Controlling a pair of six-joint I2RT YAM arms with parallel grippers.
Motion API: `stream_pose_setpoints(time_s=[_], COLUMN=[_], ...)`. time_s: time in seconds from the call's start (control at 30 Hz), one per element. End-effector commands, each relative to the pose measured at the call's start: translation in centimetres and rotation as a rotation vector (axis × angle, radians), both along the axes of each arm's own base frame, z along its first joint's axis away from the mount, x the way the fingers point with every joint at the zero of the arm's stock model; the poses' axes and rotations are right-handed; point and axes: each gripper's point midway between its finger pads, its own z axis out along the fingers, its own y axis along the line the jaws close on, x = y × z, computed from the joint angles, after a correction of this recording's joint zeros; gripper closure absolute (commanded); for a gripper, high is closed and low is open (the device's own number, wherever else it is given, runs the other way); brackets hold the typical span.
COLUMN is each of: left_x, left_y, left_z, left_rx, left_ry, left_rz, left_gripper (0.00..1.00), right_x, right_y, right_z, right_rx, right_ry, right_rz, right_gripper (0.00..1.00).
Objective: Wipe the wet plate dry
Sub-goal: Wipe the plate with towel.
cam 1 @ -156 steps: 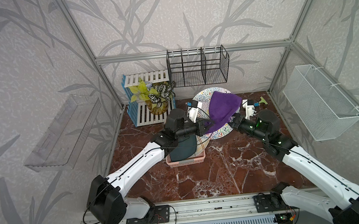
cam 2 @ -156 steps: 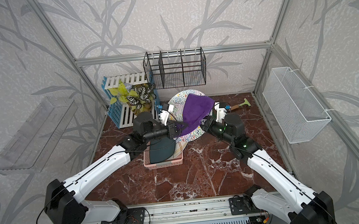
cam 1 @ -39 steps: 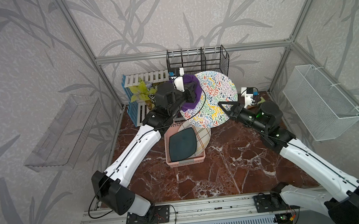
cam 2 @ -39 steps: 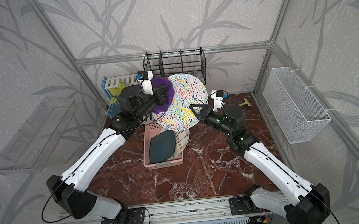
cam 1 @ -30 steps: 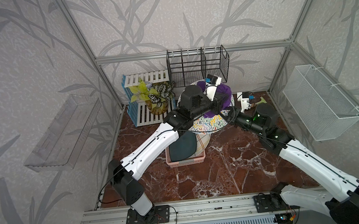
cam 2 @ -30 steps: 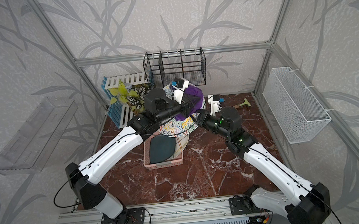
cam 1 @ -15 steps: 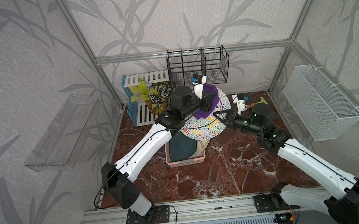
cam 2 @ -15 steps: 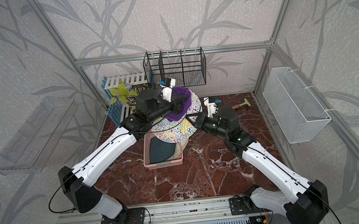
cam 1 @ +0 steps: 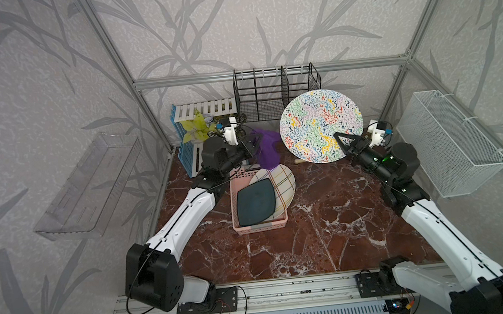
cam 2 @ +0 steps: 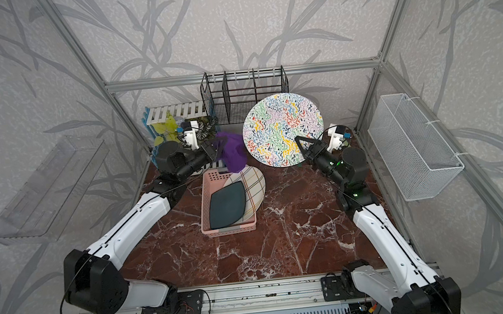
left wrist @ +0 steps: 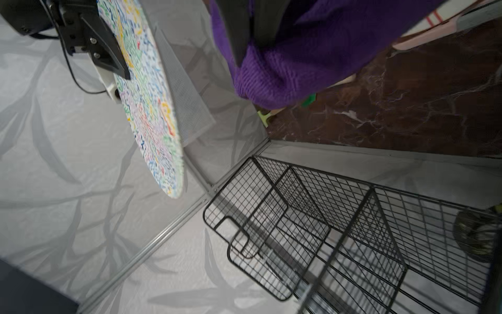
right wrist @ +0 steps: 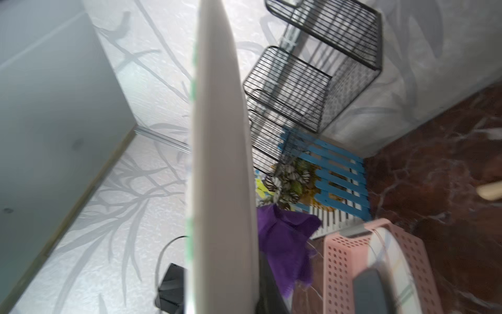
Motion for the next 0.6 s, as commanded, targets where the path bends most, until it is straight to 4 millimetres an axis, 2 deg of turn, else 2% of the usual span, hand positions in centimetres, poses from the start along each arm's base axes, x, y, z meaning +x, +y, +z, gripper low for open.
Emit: stream_pose_setpoints(time_s=[0.0, 0.13, 0.37, 0.47, 0.57], left_x=[-4.5, -6.3, -10.2, -11.3, -12.6], left_y=[-1.2, -1.3, -0.7, -1.2, -2.9], left_z=[8.0, 11.8, 18.9, 20.2, 20.4], left_rx=[-0.333, -0.547, -0.88, -0.95, -0.988], left_ry=[-0.114, -0.157, -0.255, -0.253, -0.228], left_rz=[-0.229, -0.362, -0.599, -0.662, -0.713], left_gripper=[1.0, 1.0, 1.0, 1.0, 1.0], right_x=[-6.8, -7.1, -6.3, -6.7, -6.5], right_y=[-0.5, 0.2, 3.8, 6.2, 8.2], right_z=[10.4, 11.2, 9.5, 9.3, 9.1], right_rx=[0.156, 0.229, 0.24, 0.247, 0.255], right_ry=[-0.376, -0.393, -0.356, -0.355, -0.351], right_rz=[0.102, 0.163, 0.261, 0.332, 0.361], right_gripper=[1.0, 1.0, 1.0, 1.0, 1.0])
